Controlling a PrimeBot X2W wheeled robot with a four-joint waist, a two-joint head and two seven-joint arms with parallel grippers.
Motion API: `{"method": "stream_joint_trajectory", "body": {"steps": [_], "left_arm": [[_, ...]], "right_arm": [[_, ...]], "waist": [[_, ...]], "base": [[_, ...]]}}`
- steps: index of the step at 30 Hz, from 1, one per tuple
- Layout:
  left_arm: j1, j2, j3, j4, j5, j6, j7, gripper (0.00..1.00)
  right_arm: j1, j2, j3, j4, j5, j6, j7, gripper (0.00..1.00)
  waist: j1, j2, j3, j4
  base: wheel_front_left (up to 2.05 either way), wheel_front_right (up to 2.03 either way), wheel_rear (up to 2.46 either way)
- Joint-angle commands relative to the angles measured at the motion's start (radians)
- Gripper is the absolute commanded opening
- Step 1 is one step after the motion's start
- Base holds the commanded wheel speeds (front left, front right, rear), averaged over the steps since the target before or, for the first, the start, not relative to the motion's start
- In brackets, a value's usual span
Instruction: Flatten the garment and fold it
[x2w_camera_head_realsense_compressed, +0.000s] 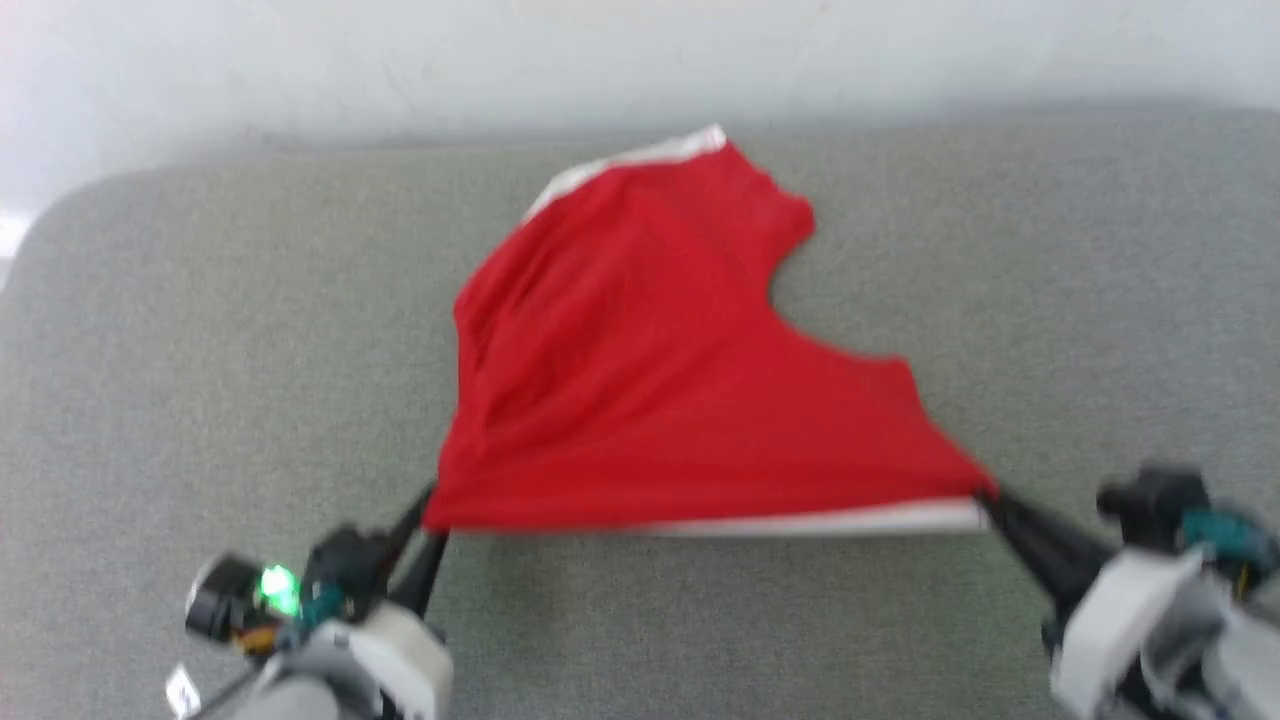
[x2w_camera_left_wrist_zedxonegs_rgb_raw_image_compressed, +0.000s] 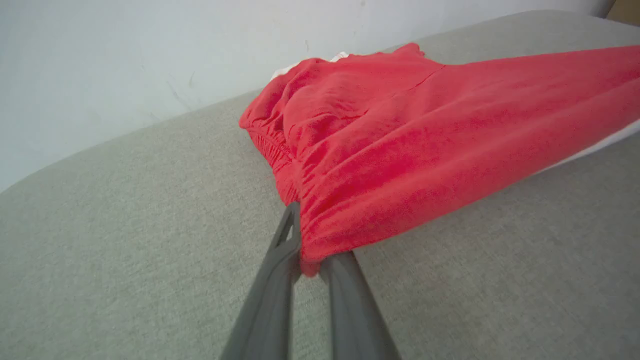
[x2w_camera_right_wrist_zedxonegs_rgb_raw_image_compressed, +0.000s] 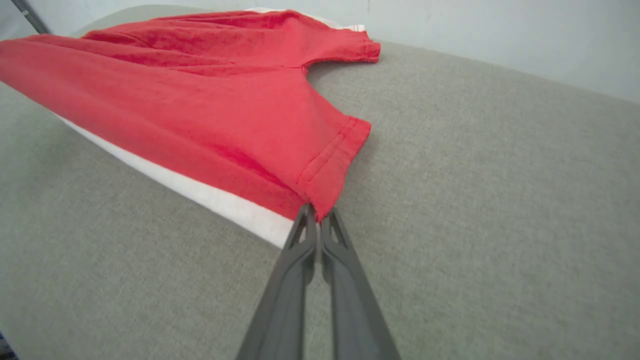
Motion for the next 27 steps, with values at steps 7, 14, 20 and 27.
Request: {"method": "stream_joint_trajectory", "body": {"steps": [7,14,20,27], "left_arm": [[0.155,0.054,-0.059,-0.083,0.006,0.057,0.043,0.00],[0.221,0.084,-0.083,-0.128,0.003,0.087,0.065,0.00],[0.151,0.055,-0.059,-0.136,0.013,0.077,0.047,0.00],[0.025,0.034,-0.042,-0.095,0.035,0.027,0.047,0.00]], "right_arm": [[0.297,0.032,-0.127,-0.128,-0.048,-0.002,0.069,0.00],[0.489,0.105,-0.269,-0.250,-0.102,-0.002,0.128,0.00],[0.410,0.132,-0.371,-0.301,-0.152,-0.002,0.171,0.00],[0.131,0.109,-0.334,-0.258,-0.177,-0.002,0.235,0.00]], "waist": [[0.0003,0.0000,-0.078,0.005],[0.0003,0.0000,-0.077,0.036],[0.0003,0.0000,-0.042,0.054],[0.0003,0.0000,0.030,0.083]], "base": [[0.00,0.00,0.00],[0.00,0.00,0.00],[0.00,0.00,0.00],[0.00,0.00,0.00]]}}
